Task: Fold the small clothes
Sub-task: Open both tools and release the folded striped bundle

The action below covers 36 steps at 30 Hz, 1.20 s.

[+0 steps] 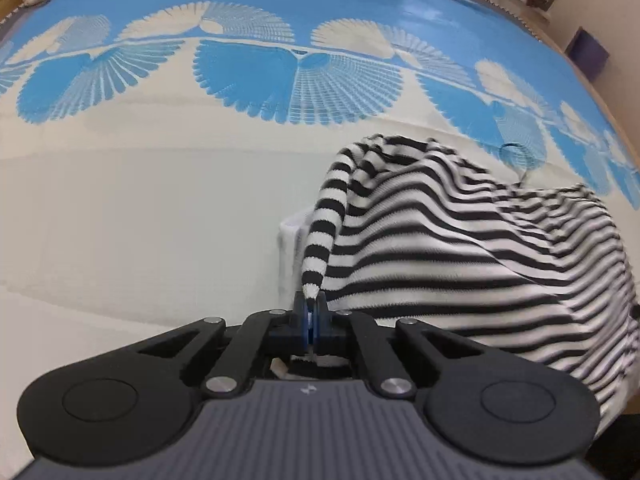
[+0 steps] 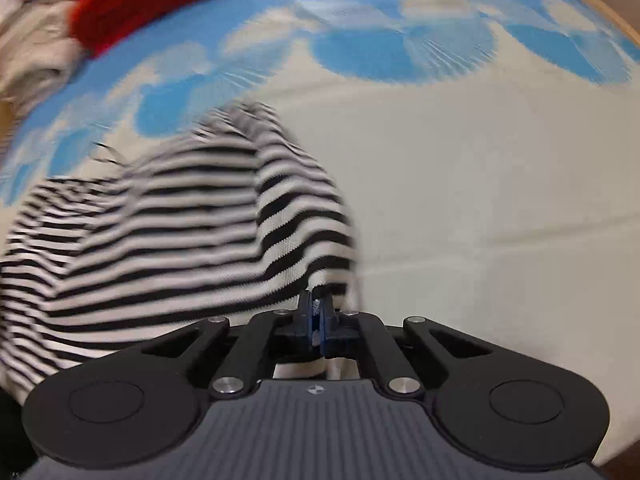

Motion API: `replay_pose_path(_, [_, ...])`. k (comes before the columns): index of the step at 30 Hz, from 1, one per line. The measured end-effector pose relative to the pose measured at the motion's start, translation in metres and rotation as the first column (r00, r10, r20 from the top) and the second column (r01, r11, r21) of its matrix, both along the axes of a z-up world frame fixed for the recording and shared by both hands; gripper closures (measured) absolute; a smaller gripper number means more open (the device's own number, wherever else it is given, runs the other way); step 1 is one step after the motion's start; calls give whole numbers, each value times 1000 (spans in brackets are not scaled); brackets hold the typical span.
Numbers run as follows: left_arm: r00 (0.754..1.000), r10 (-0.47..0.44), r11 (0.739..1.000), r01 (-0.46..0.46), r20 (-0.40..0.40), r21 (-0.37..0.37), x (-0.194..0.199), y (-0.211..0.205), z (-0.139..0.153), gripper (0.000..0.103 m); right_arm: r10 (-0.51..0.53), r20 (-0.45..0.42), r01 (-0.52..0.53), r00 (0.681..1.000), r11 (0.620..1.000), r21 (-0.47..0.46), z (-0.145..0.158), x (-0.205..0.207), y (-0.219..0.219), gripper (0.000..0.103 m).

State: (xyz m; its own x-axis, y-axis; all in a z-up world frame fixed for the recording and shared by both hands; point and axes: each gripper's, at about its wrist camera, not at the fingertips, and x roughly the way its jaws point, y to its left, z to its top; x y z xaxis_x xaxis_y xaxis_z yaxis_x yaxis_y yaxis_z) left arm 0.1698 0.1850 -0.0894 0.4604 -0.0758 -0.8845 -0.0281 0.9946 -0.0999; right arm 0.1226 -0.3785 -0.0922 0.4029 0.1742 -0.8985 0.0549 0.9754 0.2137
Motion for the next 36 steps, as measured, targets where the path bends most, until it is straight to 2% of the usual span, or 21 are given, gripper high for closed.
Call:
replay_pose_path(2, [999,51,998,-51,13,38,3,8,-2,101,5,-14,-6,1000,1000,-19,-4,0,-1,101])
replay_pose_path(4, [997,77,997,-77,-6,10,7,17,-4,101,1,-30,-2,1000,1000,-9,-7,2,-1,101])
replay_pose_path(6, [997,64,998,-65,-53,-18,10,18,-8,89,-1,-60,2,998,1000,21,-7,6,0,100])
replay_pose_path(7, [996,59,998,-61,-73,-19,11,17,-8,86,-19,-46,20,999,1000,3,-3,8,0,95])
replay_pose_path(8, [996,65,998,-66,-60,-5,12,16,-4,81,-42,-17,42,999,999,-15,3,8,-1,86])
replay_pose_path(9, [997,74,997,-74,-5,9,11,16,6,76,-68,32,69,997,997,-31,12,8,-1,82])
replay_pose_path(11, [993,75,997,-73,95,-18,10,14,22,72,-105,149,110,983,994,-23,30,6,2,68])
replay_pose_path(12, [989,72,997,-67,128,-45,10,13,28,72,-118,197,120,973,993,0,36,6,4,66])
replay_pose_path(14, [985,45,995,-29,165,-98,12,6,34,72,-118,229,110,966,993,48,38,13,11,65])
replay_pose_path(16, [984,-7,995,26,180,-101,16,-9,36,72,-90,238,73,967,994,78,34,24,25,65])
replay_pose_path(20, [983,-97,995,100,158,-10,25,-44,27,72,-3,214,-9,977,998,54,20,44,57,65])
replay_pose_path(24, [982,-129,992,126,138,25,32,-60,18,72,22,148,-26,989,999,28,1,60,76,65])
replay_pose_path(26, [983,-131,991,128,129,31,36,-62,12,72,17,96,-16,995,1000,-13,-9,67,82,64])
replay_pose_path(34, [992,-102,994,99,68,45,51,-55,-5,72,38,77,-33,996,998,-63,-12,74,89,64])
replay_pose_path(35, [994,-94,995,92,58,39,51,-51,-6,71,37,80,-32,996,997,-67,-10,74,88,64])
replay_pose_path(36, [996,-75,997,75,42,11,51,-44,-7,64,32,97,-25,995,997,-74,-4,72,86,64])
